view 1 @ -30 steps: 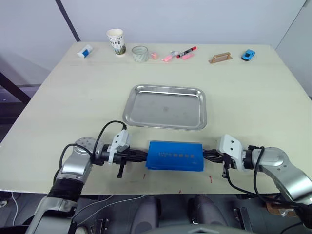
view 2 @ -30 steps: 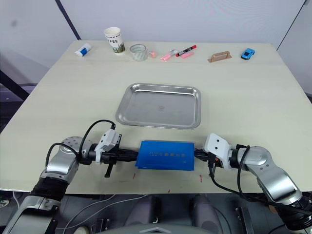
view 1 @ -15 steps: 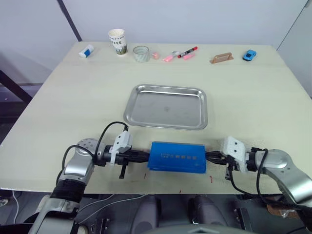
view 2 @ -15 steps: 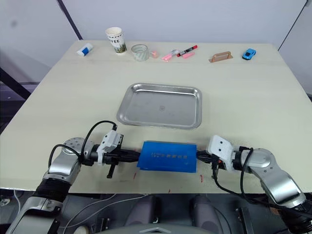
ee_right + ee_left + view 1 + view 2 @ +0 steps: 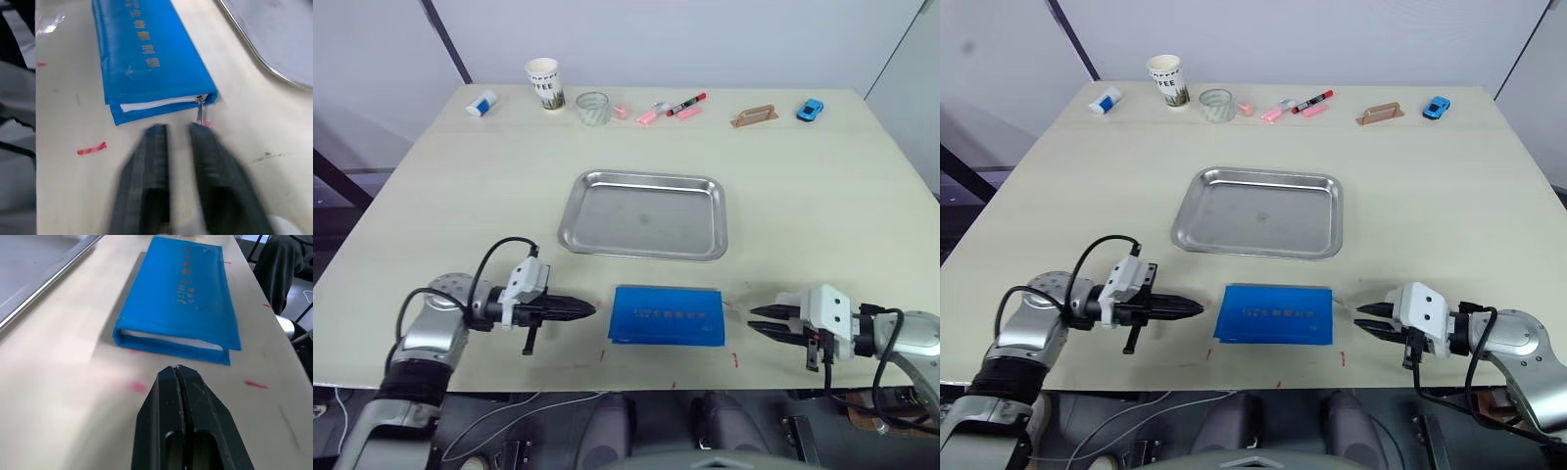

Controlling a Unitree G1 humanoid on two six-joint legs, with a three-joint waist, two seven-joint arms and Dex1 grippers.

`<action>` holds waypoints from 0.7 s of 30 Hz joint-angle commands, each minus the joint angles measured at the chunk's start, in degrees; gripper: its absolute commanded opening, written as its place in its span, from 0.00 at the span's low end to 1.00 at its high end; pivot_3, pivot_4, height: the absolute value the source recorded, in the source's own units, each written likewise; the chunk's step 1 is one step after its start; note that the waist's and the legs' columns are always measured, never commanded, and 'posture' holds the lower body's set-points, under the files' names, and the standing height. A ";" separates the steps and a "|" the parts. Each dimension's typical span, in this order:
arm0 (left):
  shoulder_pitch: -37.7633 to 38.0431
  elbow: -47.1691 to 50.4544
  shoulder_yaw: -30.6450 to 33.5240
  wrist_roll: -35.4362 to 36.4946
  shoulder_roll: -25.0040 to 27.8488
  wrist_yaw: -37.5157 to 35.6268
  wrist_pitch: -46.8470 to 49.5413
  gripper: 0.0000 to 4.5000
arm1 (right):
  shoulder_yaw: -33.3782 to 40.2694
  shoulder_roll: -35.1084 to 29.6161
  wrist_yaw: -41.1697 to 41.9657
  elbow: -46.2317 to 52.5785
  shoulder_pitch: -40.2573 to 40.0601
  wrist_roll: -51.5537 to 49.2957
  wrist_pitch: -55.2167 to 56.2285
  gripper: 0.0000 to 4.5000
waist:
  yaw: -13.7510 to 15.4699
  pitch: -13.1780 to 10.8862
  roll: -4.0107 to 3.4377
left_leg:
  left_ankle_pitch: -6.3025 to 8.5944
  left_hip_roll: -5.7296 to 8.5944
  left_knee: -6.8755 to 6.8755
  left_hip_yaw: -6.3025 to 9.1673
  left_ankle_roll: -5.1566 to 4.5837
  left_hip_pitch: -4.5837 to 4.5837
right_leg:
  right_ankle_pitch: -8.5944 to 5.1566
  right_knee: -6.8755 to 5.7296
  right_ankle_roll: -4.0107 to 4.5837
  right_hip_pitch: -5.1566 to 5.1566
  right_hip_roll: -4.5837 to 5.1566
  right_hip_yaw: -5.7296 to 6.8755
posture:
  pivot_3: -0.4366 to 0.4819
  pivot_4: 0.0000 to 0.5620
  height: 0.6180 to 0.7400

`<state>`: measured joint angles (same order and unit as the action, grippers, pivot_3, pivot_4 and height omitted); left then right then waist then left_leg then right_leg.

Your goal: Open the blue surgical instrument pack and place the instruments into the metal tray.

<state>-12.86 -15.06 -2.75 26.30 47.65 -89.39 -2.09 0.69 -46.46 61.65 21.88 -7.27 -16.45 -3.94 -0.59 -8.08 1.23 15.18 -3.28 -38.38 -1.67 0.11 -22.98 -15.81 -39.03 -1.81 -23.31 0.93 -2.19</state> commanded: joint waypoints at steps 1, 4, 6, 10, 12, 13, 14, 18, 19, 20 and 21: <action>-0.02 4.83 0.10 6.30 3.78 -3.11 -1.59 0.06 | -0.94 1.93 0.86 -1.96 1.75 2.12 10.26 0.65 | 0.12 -0.02 0.02 | 0.00 0.00 0.00 0.01 0.00 0.00 | 0.00 0.00 0.00 0.00 0.00 0.01 | 0.48 0.27 0.90; -0.32 6.84 -0.32 8.86 5.87 -3.11 -2.79 0.28 | -2.45 3.53 0.47 -4.97 2.85 5.38 18.20 0.98 | 0.17 -0.03 0.02 | 0.00 0.00 0.00 -0.03 0.00 0.01 | 0.00 -0.01 0.00 0.00 0.01 0.00 | 0.48 0.27 0.90; -0.49 8.09 -1.11 9.89 7.40 -3.11 -4.22 0.51 | -3.30 4.01 -0.06 -6.47 3.61 7.29 21.86 1.00 | 0.21 -0.05 -0.01 | 0.00 0.00 0.00 -0.06 0.00 0.01 | 0.00 0.00 0.00 0.00 0.02 -0.02 | 0.48 0.27 0.90; -1.10 10.00 -4.39 10.51 10.99 -3.11 -9.01 0.91 | -4.96 4.53 -2.08 -10.34 6.27 12.62 29.45 1.00 | 0.11 -0.07 -0.02 | 0.00 0.00 0.00 -0.08 0.00 0.05 | 0.00 -0.02 0.00 0.00 0.00 -0.06 | 0.48 0.27 0.90; -1.98 10.14 -5.26 10.96 11.48 -3.11 -10.03 0.99 | -5.48 4.86 -3.61 -12.23 7.25 14.72 32.56 1.00 | 0.12 -0.10 -0.05 | 0.00 -0.01 0.01 -0.09 0.00 0.05 | 0.00 -0.02 0.01 0.00 -0.01 -0.08 | 0.48 0.27 0.90; -2.46 10.12 -5.52 11.13 11.49 -3.11 -10.15 0.99 | -5.67 5.16 -4.32 -12.96 7.77 15.31 34.11 1.00 | 0.18 -0.10 -0.04 | 0.00 0.00 0.01 -0.11 0.00 0.05 | 0.00 -0.02 0.01 -0.01 -0.01 -0.08 | 0.48 0.27 0.90; -2.83 10.06 -6.00 11.01 11.69 -3.11 -10.77 0.99 | -5.85 5.39 -4.97 -13.52 8.31 16.01 35.65 1.00 | 0.25 -0.10 -0.04 | 0.00 0.00 0.01 -0.11 0.00 0.05 | 0.00 -0.02 0.01 -0.01 -0.01 -0.08 | 0.48 0.27 0.90; -3.67 10.43 -7.31 11.36 11.92 -3.11 -10.95 0.99 | -7.78 5.19 -6.79 -16.71 10.34 19.59 43.86 1.00 | 0.18 -0.12 -0.05 | 0.00 0.00 0.00 -0.14 0.00 0.05 | 0.00 -0.02 0.01 -0.01 -0.01 -0.11 | 0.48 0.27 0.90; -3.87 10.49 -7.58 11.52 11.94 -3.11 -10.66 0.99 | -8.20 5.09 -7.29 -17.65 10.80 20.17 45.61 1.00 | 0.14 -0.13 -0.06 | 0.00 0.00 0.00 -0.14 0.00 0.05 | 0.00 -0.02 0.01 -0.01 -0.01 -0.11 | 0.48 0.27 0.90; -4.01 10.54 -7.75 11.56 11.94 -3.11 -10.55 0.99 | -8.51 5.02 -7.87 -18.47 11.18 20.73 47.12 1.00 | 0.16 -0.13 -0.05 | 0.00 0.00 0.00 -0.14 0.00 0.05 | 0.00 -0.02 0.01 -0.01 -0.01 -0.12 | 0.48 0.27 0.90; -4.10 10.58 -7.89 11.58 11.98 -3.11 -10.47 0.99 | -8.83 4.94 -8.36 -19.14 11.51 21.06 48.35 1.00 | 0.17 -0.13 -0.06 | 0.00 0.00 0.00 -0.14 0.00 0.05 | 0.00 -0.02 0.01 -0.01 -0.01 -0.11 | 0.48 0.27 0.90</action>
<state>-16.05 -6.13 -11.20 36.35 58.67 -89.64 -12.56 -8.43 -41.22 54.38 2.36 3.57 4.61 42.21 -0.42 -8.21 1.17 15.18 -3.28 -38.38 -1.81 0.11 -22.92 -15.82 -39.05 -1.80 -23.32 0.92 -2.31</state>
